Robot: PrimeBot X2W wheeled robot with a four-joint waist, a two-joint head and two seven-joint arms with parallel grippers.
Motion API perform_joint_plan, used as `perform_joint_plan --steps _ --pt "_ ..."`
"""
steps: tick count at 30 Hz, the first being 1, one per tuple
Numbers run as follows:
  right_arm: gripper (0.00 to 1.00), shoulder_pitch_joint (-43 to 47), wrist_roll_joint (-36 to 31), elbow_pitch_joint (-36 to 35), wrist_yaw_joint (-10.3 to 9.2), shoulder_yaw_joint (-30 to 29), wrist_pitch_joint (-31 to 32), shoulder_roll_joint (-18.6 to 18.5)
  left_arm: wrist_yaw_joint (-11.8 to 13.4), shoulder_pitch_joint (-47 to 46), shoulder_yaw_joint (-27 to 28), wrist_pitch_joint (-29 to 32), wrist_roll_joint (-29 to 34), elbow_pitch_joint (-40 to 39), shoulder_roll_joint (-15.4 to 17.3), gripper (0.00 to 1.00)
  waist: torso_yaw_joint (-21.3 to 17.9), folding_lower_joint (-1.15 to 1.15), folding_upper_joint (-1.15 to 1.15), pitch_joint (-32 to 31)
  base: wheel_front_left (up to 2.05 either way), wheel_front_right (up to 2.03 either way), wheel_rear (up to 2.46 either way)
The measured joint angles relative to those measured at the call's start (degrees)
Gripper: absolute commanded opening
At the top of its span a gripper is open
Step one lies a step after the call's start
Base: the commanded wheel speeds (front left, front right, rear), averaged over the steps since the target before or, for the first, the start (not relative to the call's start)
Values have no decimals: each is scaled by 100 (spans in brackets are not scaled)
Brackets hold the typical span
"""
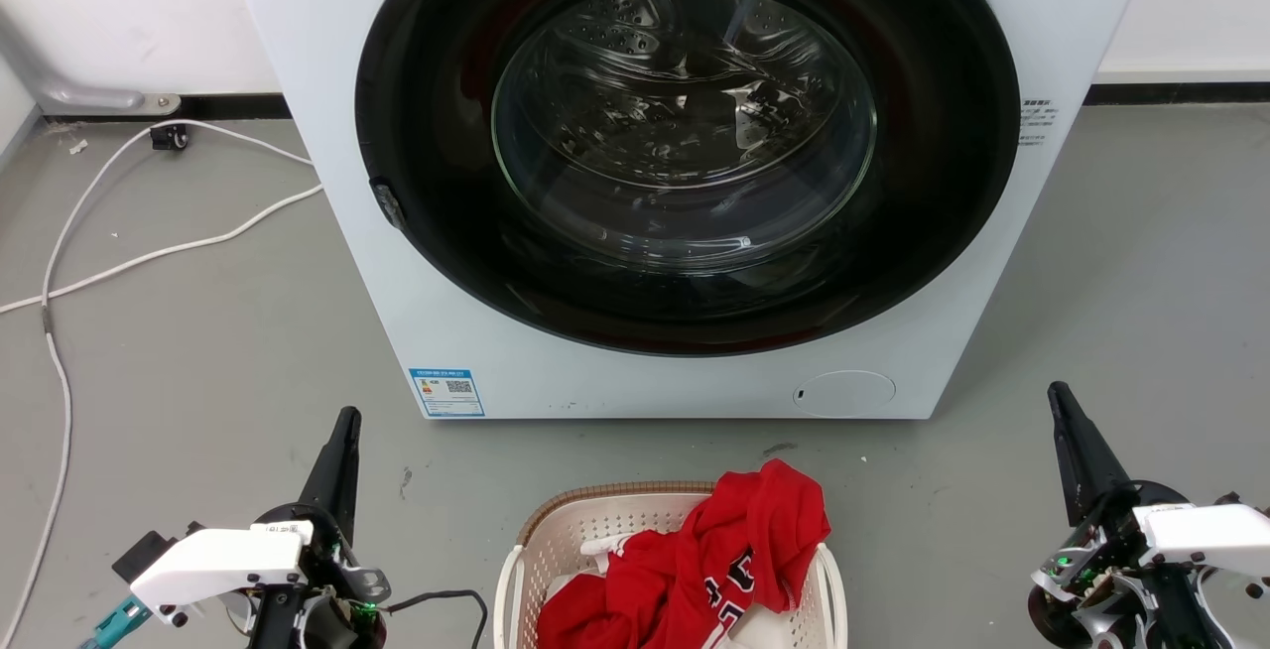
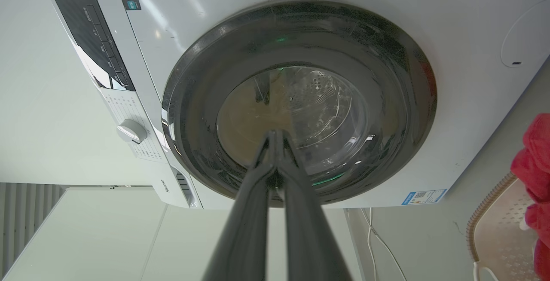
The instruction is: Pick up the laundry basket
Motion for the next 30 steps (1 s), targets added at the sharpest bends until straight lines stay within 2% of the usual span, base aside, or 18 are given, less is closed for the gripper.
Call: perform_joint_plan --steps 30 --pt "0 -3 -16 1 0 -21 10 13 0 -1 3 1 2 0 -3 0 0 0 0 0 0 0 0"
